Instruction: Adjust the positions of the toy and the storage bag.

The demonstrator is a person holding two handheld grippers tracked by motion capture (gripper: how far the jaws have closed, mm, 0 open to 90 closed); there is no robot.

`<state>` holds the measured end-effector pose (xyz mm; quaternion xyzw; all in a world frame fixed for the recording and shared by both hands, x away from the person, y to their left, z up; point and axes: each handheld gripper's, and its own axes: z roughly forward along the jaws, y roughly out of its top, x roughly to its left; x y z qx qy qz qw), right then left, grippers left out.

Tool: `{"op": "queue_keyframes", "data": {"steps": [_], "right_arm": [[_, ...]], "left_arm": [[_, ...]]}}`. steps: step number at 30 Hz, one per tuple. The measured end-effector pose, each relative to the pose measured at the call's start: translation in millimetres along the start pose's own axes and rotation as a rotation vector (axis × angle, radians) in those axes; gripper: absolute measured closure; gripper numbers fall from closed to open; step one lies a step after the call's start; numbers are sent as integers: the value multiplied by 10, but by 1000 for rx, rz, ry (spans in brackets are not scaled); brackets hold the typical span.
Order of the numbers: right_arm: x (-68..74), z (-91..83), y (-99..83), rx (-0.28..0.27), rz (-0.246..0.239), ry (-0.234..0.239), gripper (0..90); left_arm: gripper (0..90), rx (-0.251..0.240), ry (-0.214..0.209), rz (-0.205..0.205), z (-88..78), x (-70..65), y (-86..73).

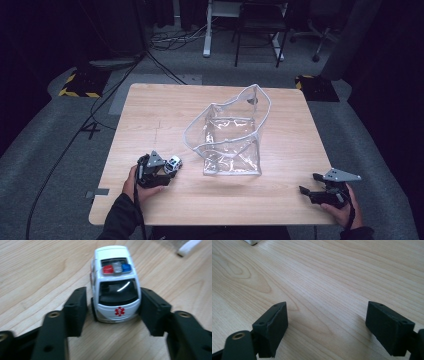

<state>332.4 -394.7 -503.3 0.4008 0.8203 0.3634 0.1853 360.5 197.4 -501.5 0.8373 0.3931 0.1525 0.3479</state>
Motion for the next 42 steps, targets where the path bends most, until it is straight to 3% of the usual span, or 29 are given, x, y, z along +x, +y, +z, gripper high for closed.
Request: {"op": "queue_keyframes", "data": {"steps": [3, 5, 7, 10, 11, 12, 17, 18, 19, 22, 26, 30, 31, 39, 40, 42], "right_arm": [[3, -1, 0, 0, 2, 1, 183], [7, -3, -2, -3, 5, 2, 183], [6, -2, -2, -3, 5, 3, 183], [6, -3, -2, -2, 6, 2, 183], [7, -3, -2, -2, 7, 3, 183], [4, -4, -3, 0, 1, 4, 183], [5, -3, -2, -1, 4, 4, 183], [7, -3, -2, -2, 6, 2, 183], [7, -2, -2, -3, 6, 3, 183], [10, -3, -2, -2, 8, 3, 183], [9, -5, -4, -2, 6, 4, 183], [8, -5, -4, -3, 4, 4, 185], [7, -4, -4, -3, 4, 4, 185], [7, -5, -4, -3, 4, 4, 185], [7, -5, -4, -3, 4, 4, 186], [7, -5, -4, -3, 2, 3, 186]], "left_arm": [[253, 11, 45, -49, -6, -34, -9], [215, 12, 36, -60, -8, -82, -18], [200, 18, 40, -36, -10, -129, -13], [175, 20, 55, -35, 12, -173, 8], [171, 16, 53, -57, 50, -184, 32], [173, 19, 55, -44, 59, -178, 49], [286, 16, 45, -50, 86, -211, 88], [286, -3, 58, -59, 87, -215, 82], [390, -12, 72, -75, 77, -201, 75], [469, -18, 80, -90, 57, -185, 58], [480, -16, 82, -86, 55, -198, 59], [484, -25, 81, -58, 34, -214, 59], [484, -55, 78, -61, 1, -208, 57], [485, -142, 103, -89, -134, -145, 77], [485, -184, 114, -98, -205, -128, 100], [486, -207, 116, -108, -269, -111, 119]]}}
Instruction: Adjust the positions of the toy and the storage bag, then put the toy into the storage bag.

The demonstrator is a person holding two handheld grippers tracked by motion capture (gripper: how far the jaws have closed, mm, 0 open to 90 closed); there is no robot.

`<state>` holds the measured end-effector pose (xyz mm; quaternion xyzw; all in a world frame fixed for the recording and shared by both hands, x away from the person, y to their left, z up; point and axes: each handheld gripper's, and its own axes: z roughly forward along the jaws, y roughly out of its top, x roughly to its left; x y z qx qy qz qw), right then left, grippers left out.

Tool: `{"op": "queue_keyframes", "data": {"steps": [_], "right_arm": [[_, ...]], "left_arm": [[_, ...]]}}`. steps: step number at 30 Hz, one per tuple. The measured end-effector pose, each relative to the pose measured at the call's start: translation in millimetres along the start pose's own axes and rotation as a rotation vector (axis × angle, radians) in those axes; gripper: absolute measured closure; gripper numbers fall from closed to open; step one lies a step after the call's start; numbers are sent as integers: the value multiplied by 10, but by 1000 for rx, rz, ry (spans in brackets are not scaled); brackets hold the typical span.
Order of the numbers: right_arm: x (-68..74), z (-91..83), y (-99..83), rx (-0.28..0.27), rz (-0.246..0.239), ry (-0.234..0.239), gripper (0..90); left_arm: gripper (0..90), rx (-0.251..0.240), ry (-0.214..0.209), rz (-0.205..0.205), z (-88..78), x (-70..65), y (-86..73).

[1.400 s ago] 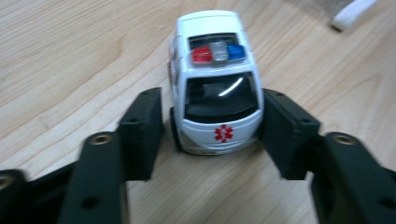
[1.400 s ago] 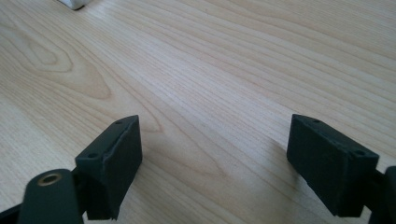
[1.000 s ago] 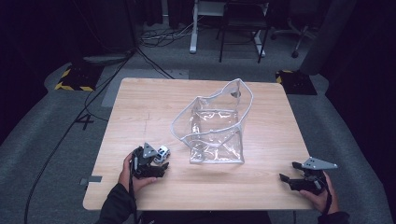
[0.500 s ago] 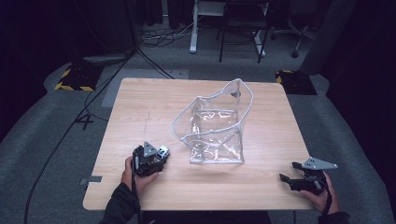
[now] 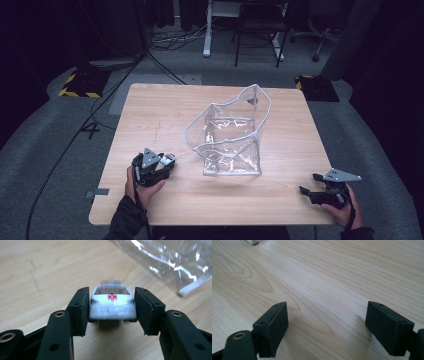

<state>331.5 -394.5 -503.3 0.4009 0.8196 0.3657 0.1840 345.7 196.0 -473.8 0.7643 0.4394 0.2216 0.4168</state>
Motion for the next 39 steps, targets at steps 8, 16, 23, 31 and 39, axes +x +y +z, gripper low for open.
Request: {"op": "queue_keyframes", "data": {"steps": [8, 16, 23, 31, 39], "right_arm": [[0, 0, 0, 0, 0, 0, 186], [1, -1, 0, 1, 3, 1, 186], [6, -12, -9, 0, -12, -3, 187], [1, -1, 0, 1, 0, 4, 185], [2, -3, -1, 3, -4, 3, 185]], "left_arm": [[486, -57, 1, -18, -94, 44, 57], [486, -77, -4, -7, -134, 108, 150], [486, -126, 13, -10, -233, 117, 272], [487, -151, 3, 12, -217, 194, 432], [486, -168, 28, -9, -194, 353, 631]]}}
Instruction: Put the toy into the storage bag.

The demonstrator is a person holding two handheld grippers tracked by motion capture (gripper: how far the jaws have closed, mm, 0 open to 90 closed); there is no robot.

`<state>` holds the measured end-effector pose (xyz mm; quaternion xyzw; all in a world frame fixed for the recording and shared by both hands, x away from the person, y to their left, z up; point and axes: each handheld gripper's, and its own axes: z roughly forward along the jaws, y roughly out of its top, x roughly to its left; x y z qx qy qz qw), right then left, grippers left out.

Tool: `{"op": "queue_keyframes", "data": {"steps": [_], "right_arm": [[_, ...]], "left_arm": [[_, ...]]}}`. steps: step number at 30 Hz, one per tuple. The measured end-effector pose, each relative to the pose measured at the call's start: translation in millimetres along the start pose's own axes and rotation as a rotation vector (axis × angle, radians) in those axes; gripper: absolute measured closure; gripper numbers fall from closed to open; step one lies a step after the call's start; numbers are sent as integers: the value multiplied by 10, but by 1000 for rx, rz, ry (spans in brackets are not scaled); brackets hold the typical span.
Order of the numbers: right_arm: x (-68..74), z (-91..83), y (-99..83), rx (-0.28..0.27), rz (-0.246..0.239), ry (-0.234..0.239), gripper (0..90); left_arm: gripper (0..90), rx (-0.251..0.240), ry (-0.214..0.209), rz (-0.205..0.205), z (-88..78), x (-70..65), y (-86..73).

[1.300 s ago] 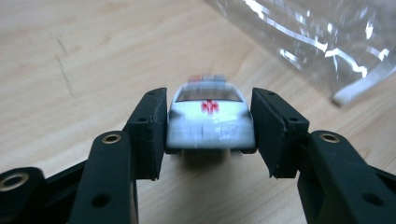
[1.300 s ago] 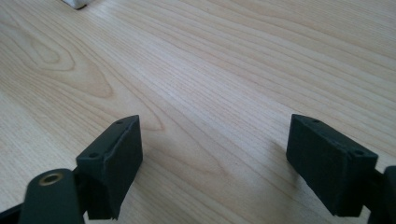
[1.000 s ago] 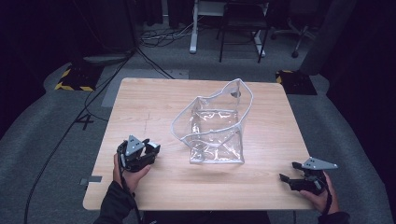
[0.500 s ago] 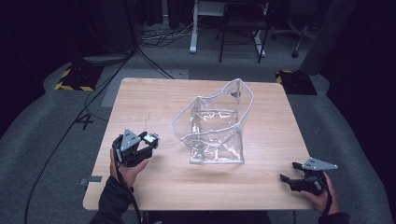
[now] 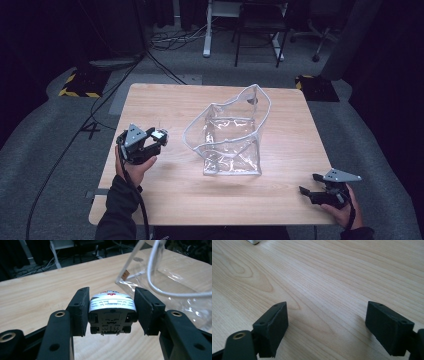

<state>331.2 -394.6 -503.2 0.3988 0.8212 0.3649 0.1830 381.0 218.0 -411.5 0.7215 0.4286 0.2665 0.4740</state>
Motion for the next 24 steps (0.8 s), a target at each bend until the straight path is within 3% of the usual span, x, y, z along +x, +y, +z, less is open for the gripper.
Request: {"op": "queue_keyframes", "data": {"steps": [6, 10, 16, 19, 24], "right_arm": [[1, 0, 1, -1, 4, -1, 185], [1, 0, 0, -1, 3, -1, 185], [-2, -3, -2, 1, -5, 0, 186], [-4, -4, -2, 2, -6, 0, 186], [0, -3, -3, -2, -14, 0, 186]], "left_arm": [[487, -7, 11, -18, 123, 117, 182], [487, 12, 15, -3, 264, 163, 345], [487, -13, -2, -18, 374, 133, 559], [487, -26, -5, -4, 434, 80, 762], [487, -12, 6, 29, 504, 46, 927]]}}
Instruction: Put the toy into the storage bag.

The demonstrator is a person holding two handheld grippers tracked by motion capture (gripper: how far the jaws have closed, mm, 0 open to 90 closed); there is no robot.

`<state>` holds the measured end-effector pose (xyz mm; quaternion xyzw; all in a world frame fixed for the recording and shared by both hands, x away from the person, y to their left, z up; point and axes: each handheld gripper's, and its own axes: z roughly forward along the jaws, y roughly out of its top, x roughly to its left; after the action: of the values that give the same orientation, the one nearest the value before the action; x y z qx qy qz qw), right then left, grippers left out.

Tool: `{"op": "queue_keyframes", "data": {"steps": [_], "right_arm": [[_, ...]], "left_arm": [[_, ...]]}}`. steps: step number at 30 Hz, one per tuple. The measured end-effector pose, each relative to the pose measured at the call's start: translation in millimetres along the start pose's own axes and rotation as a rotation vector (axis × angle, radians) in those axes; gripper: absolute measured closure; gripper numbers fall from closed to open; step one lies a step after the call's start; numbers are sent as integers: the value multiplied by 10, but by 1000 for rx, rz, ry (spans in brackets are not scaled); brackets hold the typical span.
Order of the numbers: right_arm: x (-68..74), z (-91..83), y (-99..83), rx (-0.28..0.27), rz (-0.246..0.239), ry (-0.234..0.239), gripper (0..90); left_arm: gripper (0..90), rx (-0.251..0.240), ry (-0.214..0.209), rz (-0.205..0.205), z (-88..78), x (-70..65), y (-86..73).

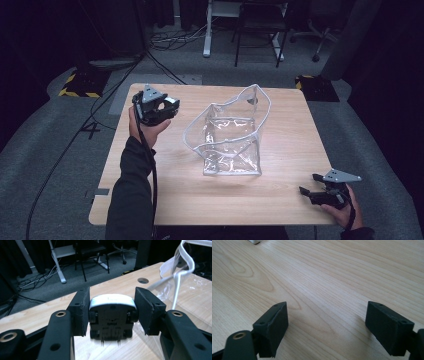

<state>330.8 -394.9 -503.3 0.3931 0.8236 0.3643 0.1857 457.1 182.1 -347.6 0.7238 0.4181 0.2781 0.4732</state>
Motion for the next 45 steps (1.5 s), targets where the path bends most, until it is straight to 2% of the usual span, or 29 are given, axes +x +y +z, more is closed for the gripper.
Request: {"op": "queue_keyframes", "data": {"steps": [4, 9, 12, 14, 16, 18, 20, 21, 23, 24, 25, 26, 27, 28, 30, 33, 34, 40, 43, 45], "right_arm": [[0, 0, 0, 0, 1, 0, 186], [1, 0, 0, 0, 0, 0, 186], [-5, 1, 0, 2, 3, 4, 186], [-6, 0, -1, 1, -3, 2, 186], [-6, -1, -2, 2, -3, 2, 186], [-7, -1, -2, 2, -2, 3, 186], [-5, 0, -1, 2, 2, 4, 186], [-5, 0, -1, 2, 2, 4, 186], [-5, 0, -1, 2, 2, 4, 186], [-5, 0, -1, 2, 2, 4, 186], [-5, 0, -1, 1, 2, 4, 186], [-4, 1, -1, 1, 5, 3, 186], [-4, 1, -1, 1, 5, 3, 186], [-5, 0, -1, 2, 2, 4, 186], [-5, 0, -1, 1, 3, 4, 186], [-3, 1, -1, 1, 6, 3, 186], [-5, 0, -1, 1, 3, 4, 186], [3, 0, 1, 1, 13, 4, 186], [0, 1, 0, 1, 10, 3, 186], [-2, 1, 0, 0, 8, 3, 186]], "left_arm": [[487, 10, 9, 0, 112, -1, 164], [487, 9, -2, -16, 204, -30, 243], [487, 16, -20, 15, 254, -118, 333], [487, 1, -25, 19, 266, -159, 390], [487, 12, -30, 30, 267, -191, 452], [487, 3, -30, 29, 272, -214, 480], [487, -3, -51, 31, 259, -252, 549], [487, -21, -49, 36, 263, -279, 577], [487, -10, -71, 68, 267, -357, 664], [487, -10, -71, 68, 267, -357, 664], [487, -3, -75, 86, 276, -396, 694], [487, -3, -95, 94, 297, -447, 721], [487, -3, -95, 94, 297, -447, 721], [487, -8, -114, 110, 325, -516, 739], [487, -4, -130, 130, 356, -570, 753], [487, -2, -137, 133, 398, -631, 765], [487, 8, -152, 141, 427, -675, 784], [487, 19, -165, 158, 495, -798, 831], [487, 25, -181, 189, 535, -905, 862], [487, 22, -193, 180, 550, -935, 863]]}}
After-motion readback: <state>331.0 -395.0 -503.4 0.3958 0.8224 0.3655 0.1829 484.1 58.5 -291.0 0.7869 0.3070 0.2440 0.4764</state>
